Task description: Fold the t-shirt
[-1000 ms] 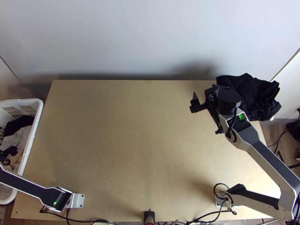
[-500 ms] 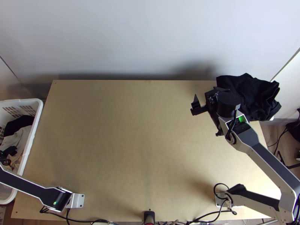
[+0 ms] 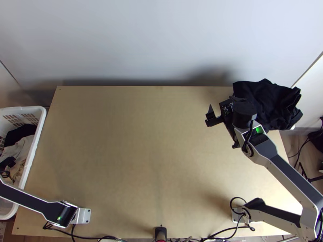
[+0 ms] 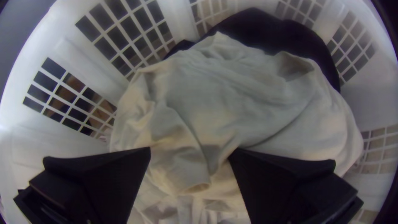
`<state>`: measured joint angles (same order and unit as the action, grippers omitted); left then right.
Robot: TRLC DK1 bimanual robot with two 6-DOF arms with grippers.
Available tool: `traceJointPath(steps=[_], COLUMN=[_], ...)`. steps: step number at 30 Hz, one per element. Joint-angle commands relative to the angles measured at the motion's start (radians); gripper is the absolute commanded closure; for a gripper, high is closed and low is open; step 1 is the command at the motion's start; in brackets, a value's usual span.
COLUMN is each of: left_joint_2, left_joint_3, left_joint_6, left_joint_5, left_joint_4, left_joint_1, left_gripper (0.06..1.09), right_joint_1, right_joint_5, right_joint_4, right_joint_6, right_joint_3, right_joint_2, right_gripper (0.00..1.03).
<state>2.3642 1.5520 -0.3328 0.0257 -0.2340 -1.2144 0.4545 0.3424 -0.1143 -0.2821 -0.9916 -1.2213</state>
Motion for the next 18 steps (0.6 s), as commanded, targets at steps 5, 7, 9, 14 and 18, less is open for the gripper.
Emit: traceJointPath(steps=[5, 7, 9, 14, 18], left_joint_2=[-0.054, -0.072, -0.079, -0.085, -0.066], left_joint_3=[-0.050, -0.067, -0.073, -0.073, -0.073], left_joint_6=[0.003, 0.003, 0.003, -0.006, -0.011], left_joint_5=[0.002, 0.002, 0.002, 0.002, 0.002], left_joint_4=[-0.044, -0.044, -0.042, -0.037, -0.011], left_joint_1=[-0.013, -0.014, -0.020, -0.039, -0.048], left_gripper=[0.17, 0.17, 0.17, 0.17, 0.17], right_joint_1=[0.001, 0.004, 0.006, 0.007, 0.007], right_joint_5=[0.006, 0.006, 0.007, 0.009, 0.010], right_joint_4=[0.015, 0.016, 0.021, 0.027, 0.027], right_joint_6=[-0.015, -0.015, -0.020, -0.026, -0.029], right_joint_3=[0.018, 0.022, 0.025, 0.027, 0.031], right_joint_2=[0.000, 0.000, 0.000, 0.000, 0.003], right_gripper=[0.05, 0.05, 0.05, 0.05, 0.05])
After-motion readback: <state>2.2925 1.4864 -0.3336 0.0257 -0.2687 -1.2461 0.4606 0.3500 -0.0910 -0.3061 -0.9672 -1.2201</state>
